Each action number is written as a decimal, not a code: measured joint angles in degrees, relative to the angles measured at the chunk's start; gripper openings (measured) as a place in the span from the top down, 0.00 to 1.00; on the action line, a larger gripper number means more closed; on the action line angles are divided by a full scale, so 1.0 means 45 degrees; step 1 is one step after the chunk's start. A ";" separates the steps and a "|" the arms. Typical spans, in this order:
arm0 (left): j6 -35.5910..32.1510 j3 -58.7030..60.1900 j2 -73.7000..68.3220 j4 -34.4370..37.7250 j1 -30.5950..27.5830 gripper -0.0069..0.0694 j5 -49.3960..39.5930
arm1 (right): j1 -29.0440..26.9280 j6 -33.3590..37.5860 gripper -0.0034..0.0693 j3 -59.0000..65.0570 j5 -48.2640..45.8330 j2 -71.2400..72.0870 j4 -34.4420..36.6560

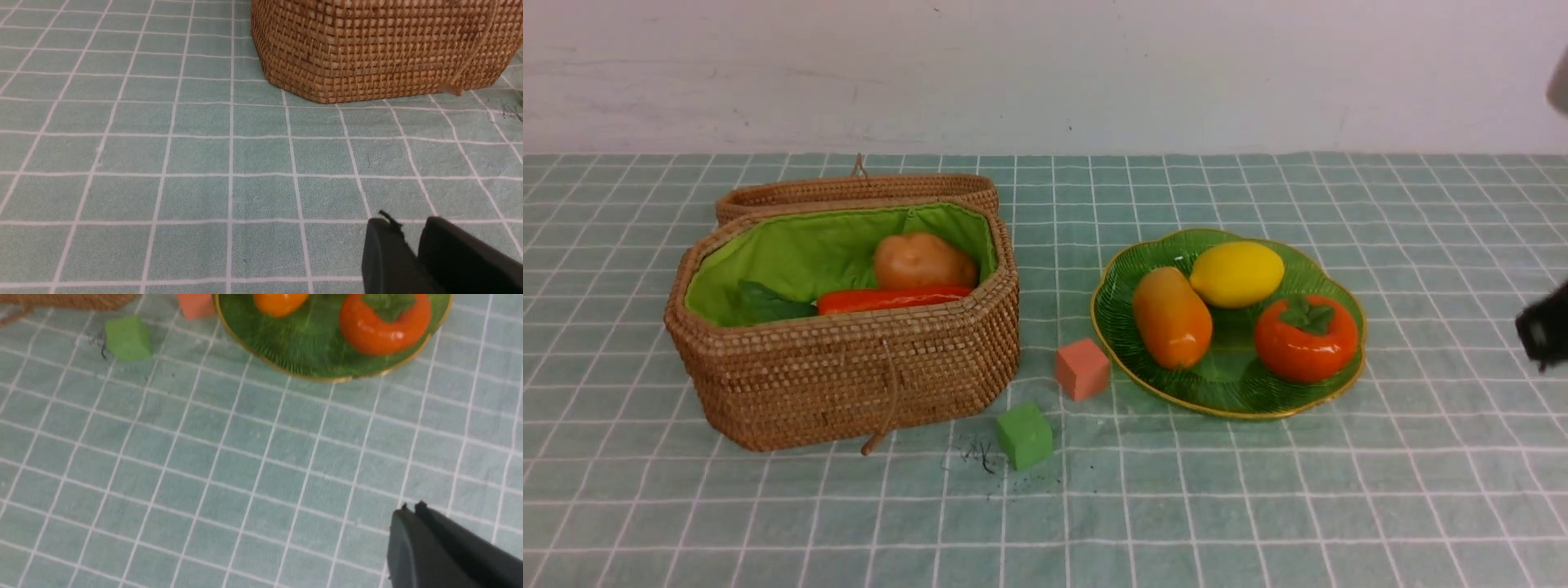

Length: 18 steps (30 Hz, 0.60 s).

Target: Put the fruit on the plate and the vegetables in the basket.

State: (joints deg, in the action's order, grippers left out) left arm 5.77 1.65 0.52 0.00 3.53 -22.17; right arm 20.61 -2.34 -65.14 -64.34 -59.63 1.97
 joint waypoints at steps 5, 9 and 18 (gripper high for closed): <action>0.0000 0.0000 0.0000 0.0000 0.0000 0.75 0.0000 | 0.0000 -0.0044 0.97 0.1705 0.0036 0.0448 0.0068; 0.0000 0.0000 0.0000 0.0000 0.0000 0.74 0.0000 | -0.0030 0.2027 0.96 0.2432 0.0038 0.0510 -0.1323; 0.0000 0.0000 0.0000 0.0000 0.0000 0.73 0.0006 | -0.2611 0.7352 0.96 0.2745 0.1562 0.4119 -0.4609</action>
State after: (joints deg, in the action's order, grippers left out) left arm 5.77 1.65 0.52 0.00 3.53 -22.15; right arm 8.86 30.74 -52.79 -57.31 -41.09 -18.77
